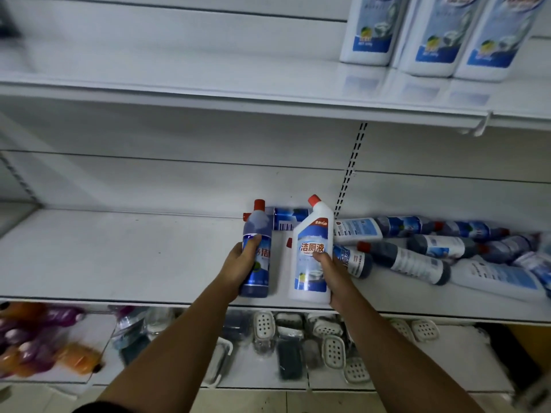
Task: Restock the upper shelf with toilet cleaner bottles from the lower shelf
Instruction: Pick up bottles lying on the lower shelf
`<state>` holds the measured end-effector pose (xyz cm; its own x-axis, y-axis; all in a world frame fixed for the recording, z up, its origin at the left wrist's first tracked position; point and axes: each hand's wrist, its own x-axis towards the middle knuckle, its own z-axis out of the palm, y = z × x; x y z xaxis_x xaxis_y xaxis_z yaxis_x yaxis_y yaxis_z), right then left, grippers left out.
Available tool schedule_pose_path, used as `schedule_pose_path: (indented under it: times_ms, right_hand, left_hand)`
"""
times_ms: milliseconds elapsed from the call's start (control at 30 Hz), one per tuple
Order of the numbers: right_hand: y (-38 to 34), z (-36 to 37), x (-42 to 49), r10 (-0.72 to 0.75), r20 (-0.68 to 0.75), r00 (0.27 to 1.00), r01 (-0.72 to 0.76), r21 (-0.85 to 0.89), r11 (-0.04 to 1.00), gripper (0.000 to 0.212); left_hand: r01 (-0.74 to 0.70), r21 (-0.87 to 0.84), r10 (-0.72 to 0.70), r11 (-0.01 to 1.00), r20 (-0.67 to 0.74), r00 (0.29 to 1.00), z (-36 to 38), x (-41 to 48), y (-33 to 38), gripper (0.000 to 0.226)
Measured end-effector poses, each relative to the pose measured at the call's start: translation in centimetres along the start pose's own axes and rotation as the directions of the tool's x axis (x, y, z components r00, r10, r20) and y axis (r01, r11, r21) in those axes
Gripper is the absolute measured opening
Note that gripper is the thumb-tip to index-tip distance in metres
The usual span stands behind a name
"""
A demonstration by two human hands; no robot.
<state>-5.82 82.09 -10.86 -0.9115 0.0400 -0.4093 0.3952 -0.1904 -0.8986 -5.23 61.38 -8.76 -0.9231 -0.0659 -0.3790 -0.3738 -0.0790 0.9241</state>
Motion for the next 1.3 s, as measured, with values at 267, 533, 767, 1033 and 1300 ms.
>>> schedule_pose_path:
  times_ms: [267,533,767,1033,1300]
  right_hand:
    - [-3.4,1.6,-7.5,-0.103,0.009,0.995,0.102,0.06,0.993,0.046]
    - [-6.1,3.3,-17.5,-0.27,-0.006,0.963,0.27,0.03,0.962,0.034]
    - [-7.7,3.0,-25.0,-0.34,0.03,0.94,0.338,0.057,0.939,0.037]
    - [-11.6,-0.8,-32.1,-0.468,0.11,0.877,0.464,0.067,0.883,0.028]
    - [-15.0,-5.7,-36.5,-0.536,0.135,0.834,0.53,0.075,0.844,0.046]
  left_hand:
    - [-0.071,-0.08,0.08,0.994,0.115,0.99,-0.4,-5.6,3.9,0.033]
    - [-0.139,-0.1,0.158,0.985,0.226,0.961,-1.7,-14.4,8.1,0.029]
    - [-0.186,-0.144,0.218,0.972,0.253,0.943,-0.9,-21.4,9.3,0.027]
    - [-0.219,-0.298,0.303,0.929,0.276,0.912,3.0,-30.1,11.8,0.061]
    - [-0.337,-0.315,0.419,0.888,0.247,0.874,7.3,-34.4,13.9,0.057]
